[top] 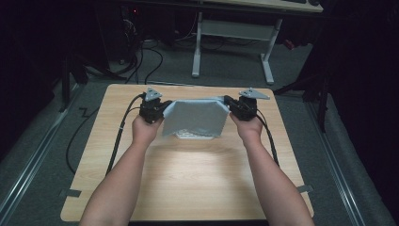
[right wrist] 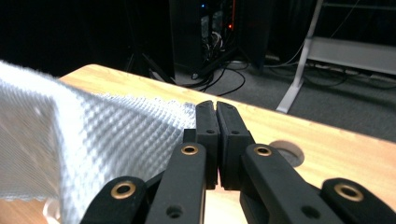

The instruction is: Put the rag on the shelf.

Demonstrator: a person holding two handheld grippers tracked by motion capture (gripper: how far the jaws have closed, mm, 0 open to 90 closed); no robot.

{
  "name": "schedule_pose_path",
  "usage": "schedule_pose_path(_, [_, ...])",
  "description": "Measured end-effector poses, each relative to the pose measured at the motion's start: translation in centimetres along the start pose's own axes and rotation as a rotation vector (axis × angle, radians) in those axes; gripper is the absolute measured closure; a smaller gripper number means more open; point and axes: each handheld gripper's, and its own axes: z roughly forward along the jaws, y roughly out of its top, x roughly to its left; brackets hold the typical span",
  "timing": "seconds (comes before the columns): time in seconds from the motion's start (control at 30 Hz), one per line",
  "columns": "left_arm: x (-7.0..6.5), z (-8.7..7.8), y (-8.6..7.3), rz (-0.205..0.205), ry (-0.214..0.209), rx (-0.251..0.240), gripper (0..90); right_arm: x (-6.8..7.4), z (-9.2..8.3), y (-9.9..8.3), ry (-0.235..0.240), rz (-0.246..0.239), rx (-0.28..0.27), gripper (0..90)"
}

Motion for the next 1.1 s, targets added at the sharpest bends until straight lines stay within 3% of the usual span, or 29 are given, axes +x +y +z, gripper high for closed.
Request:
schedule_pose_path(0.27, [-0.2, 0.5, -1.1, -0.020, -0.017, 0.014, 90.0, -0.2, 0.2, -1.3, -0.002, 0.013, 0.020, 89.0])
schedule_pose_path(0.77, [-0.5, 0.6, -3.0, -0.023, -0.025, 0.030, 90.0, 0.0, 1.3, -3.2, -0.002, 0.012, 0.078, 88.8])
schedule_pose_path(1.1, [-0.3, 0.4, -3.5, -0.027, -0.020, 0.034, 89.8, -0.2, 1.7, -4.3, -0.005, 0.046, 0.087, 88.4])
